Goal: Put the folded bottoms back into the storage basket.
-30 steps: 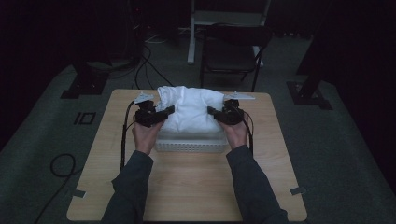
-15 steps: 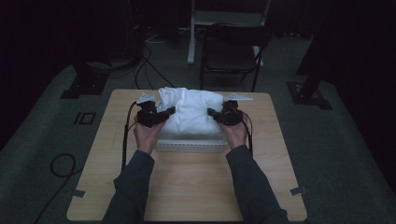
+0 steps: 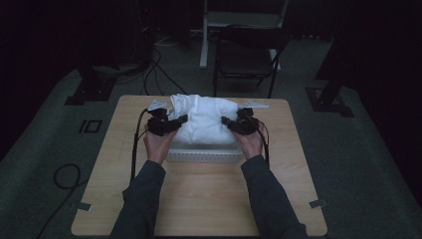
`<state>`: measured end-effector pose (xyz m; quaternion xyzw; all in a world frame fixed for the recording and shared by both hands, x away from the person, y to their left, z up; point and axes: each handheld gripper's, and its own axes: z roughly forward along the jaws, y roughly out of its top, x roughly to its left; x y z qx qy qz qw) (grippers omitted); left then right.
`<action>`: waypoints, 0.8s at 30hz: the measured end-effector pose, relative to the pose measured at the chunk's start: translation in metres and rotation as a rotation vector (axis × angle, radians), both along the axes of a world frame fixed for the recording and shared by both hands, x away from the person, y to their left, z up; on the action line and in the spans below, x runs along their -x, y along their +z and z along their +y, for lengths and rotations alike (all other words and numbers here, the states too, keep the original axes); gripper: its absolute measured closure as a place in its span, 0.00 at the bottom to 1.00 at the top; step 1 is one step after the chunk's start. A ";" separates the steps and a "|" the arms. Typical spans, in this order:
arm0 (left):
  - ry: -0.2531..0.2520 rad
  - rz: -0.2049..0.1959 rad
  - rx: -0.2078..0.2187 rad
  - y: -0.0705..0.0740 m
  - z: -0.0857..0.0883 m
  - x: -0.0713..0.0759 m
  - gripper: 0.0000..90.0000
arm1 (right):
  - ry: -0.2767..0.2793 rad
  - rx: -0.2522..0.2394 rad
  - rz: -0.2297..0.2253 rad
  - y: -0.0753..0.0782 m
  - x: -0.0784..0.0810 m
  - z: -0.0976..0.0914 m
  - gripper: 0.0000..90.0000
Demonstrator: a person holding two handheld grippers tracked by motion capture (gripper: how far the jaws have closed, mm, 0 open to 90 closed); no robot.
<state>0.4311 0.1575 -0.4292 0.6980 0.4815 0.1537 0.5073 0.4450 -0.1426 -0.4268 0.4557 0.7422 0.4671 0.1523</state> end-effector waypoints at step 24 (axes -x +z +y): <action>0.007 0.039 -0.083 -0.022 -0.011 -0.007 0.62 | -0.021 0.037 0.053 -0.022 -0.003 0.000 0.76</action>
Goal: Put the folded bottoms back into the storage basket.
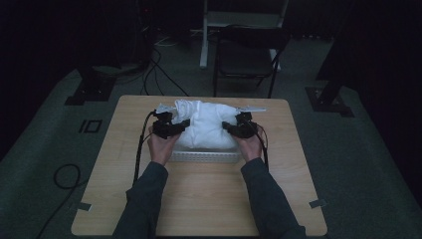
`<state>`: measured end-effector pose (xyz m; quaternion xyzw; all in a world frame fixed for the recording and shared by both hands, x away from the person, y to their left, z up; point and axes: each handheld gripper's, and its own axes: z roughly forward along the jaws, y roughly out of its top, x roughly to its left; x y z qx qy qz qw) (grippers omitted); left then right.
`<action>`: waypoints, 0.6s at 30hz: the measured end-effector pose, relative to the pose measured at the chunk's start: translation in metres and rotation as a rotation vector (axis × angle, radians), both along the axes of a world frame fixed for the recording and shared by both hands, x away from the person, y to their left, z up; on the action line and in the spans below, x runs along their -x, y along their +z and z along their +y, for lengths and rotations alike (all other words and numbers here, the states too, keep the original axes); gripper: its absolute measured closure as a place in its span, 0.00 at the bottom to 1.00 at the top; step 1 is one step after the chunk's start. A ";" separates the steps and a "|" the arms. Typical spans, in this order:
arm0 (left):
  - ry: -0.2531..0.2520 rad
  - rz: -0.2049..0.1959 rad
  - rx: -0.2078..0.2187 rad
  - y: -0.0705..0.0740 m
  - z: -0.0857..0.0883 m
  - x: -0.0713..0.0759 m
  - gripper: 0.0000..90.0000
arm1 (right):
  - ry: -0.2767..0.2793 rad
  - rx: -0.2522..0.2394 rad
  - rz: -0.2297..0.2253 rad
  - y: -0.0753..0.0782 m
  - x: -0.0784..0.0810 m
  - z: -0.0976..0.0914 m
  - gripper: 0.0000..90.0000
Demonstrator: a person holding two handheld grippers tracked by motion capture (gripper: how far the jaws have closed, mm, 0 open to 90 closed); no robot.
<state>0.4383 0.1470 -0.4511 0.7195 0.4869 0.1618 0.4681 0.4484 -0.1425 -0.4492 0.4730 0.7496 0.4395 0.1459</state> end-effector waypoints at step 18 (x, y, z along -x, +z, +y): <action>0.025 0.028 -0.055 -0.014 -0.002 -0.002 0.63 | 0.003 0.036 0.027 -0.013 -0.001 0.008 0.76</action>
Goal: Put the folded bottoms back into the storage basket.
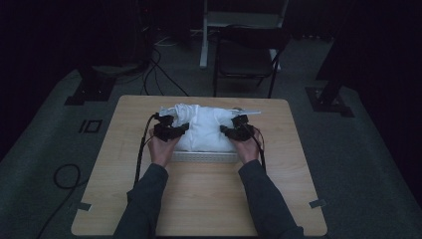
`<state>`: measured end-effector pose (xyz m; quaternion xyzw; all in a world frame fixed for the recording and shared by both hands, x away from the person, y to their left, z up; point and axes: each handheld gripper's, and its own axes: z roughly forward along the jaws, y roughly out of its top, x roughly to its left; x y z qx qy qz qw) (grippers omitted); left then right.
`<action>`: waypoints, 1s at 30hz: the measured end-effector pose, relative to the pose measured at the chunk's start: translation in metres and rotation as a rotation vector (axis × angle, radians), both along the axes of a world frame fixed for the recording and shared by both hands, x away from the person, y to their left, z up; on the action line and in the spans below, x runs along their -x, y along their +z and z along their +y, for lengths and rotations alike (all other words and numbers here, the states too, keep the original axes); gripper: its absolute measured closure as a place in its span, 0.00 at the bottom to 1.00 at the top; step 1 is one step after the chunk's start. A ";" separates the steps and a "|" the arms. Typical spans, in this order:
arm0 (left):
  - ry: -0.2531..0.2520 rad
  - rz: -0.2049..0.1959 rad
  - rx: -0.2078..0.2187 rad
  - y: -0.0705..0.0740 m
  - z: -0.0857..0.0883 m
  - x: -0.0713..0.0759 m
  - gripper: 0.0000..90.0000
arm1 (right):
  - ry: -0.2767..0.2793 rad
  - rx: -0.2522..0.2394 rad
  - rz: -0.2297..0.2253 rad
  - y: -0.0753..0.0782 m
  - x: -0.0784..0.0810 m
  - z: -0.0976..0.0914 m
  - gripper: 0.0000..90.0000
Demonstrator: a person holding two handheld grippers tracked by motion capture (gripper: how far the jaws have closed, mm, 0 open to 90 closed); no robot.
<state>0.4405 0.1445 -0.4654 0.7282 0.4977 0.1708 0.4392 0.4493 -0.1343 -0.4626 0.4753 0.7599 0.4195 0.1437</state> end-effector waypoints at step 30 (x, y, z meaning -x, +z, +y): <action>0.063 0.063 -0.033 -0.015 -0.009 0.003 0.62 | -0.009 0.067 0.018 -0.010 0.001 0.009 0.76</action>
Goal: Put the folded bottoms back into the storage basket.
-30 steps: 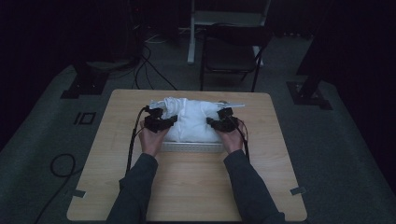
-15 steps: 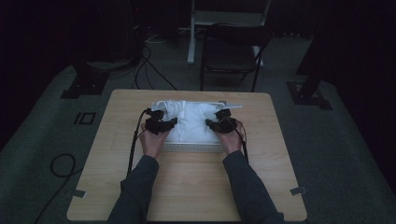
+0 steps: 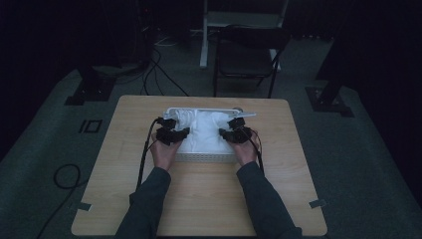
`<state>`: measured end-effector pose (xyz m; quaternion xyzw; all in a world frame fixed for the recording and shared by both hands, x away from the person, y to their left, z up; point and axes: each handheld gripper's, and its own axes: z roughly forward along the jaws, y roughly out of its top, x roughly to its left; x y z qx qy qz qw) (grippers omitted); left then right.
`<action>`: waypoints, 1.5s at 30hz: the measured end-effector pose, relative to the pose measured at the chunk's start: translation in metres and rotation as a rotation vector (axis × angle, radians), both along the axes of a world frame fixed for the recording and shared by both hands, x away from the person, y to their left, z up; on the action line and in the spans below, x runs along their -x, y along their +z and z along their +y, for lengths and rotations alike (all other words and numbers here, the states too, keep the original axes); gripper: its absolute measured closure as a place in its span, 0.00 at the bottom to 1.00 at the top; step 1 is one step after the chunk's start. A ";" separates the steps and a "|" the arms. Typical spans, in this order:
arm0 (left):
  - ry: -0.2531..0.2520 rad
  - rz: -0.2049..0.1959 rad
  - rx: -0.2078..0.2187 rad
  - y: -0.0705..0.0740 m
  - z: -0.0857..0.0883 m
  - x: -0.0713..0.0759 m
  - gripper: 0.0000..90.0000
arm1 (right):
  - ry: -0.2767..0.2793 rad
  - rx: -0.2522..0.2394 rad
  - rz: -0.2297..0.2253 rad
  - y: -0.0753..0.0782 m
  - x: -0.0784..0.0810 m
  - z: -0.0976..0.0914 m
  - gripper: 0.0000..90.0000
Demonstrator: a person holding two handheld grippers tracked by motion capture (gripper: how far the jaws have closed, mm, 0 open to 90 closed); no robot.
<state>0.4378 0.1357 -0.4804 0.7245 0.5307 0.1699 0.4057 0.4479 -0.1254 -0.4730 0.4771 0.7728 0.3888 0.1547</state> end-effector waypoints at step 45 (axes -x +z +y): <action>0.056 0.057 -0.131 -0.006 -0.003 0.001 0.47 | -0.001 0.127 0.080 -0.014 -0.007 0.008 0.63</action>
